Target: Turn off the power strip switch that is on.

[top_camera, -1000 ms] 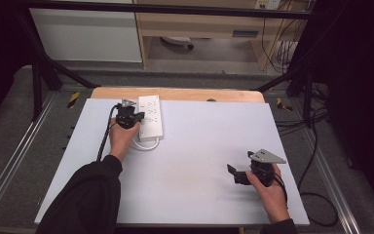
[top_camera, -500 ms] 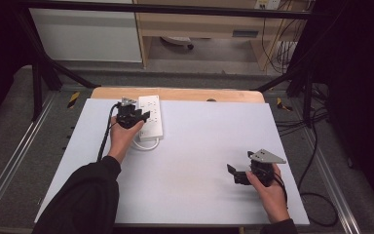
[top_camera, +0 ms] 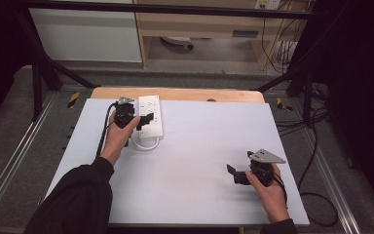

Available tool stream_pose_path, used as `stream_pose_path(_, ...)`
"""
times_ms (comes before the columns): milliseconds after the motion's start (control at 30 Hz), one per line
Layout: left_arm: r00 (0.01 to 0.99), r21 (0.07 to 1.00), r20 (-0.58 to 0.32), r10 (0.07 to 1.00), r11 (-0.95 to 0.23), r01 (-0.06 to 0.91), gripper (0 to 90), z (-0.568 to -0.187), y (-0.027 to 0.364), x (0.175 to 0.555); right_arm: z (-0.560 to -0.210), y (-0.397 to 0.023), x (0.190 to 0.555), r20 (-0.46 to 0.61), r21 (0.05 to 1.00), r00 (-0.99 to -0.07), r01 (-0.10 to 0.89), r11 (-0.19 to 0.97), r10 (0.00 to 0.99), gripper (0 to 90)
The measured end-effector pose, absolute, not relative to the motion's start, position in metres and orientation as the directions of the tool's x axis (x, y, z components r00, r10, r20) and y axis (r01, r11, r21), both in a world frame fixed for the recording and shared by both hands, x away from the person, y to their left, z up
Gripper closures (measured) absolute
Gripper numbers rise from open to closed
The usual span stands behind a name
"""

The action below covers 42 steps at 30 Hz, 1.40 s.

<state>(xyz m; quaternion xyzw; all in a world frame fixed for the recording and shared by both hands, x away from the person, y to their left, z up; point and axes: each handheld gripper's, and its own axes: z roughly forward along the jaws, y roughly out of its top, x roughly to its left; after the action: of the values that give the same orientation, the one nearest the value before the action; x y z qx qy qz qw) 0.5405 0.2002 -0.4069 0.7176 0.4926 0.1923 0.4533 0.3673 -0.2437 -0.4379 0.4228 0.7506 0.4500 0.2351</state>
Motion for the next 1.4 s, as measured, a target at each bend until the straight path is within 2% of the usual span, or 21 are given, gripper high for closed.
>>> stream_pose_path(567, 0.459, 0.850, -0.162, 0.874, -0.112, 0.514, 7.6, -0.391, 0.199, 0.527, -0.438, -0.243, 0.368, 0.035, 0.869, -0.538, 0.433, 0.240, 0.842, 2.9)
stream_pose_path(1400, 0.506, 0.873, -0.180, 0.843, -0.100, 0.477, 6.9, -0.370, 0.221, 0.490, -0.438, -0.242, 0.368, 0.048, 0.867, -0.547, 0.438, 0.237, 0.836, 2.4)
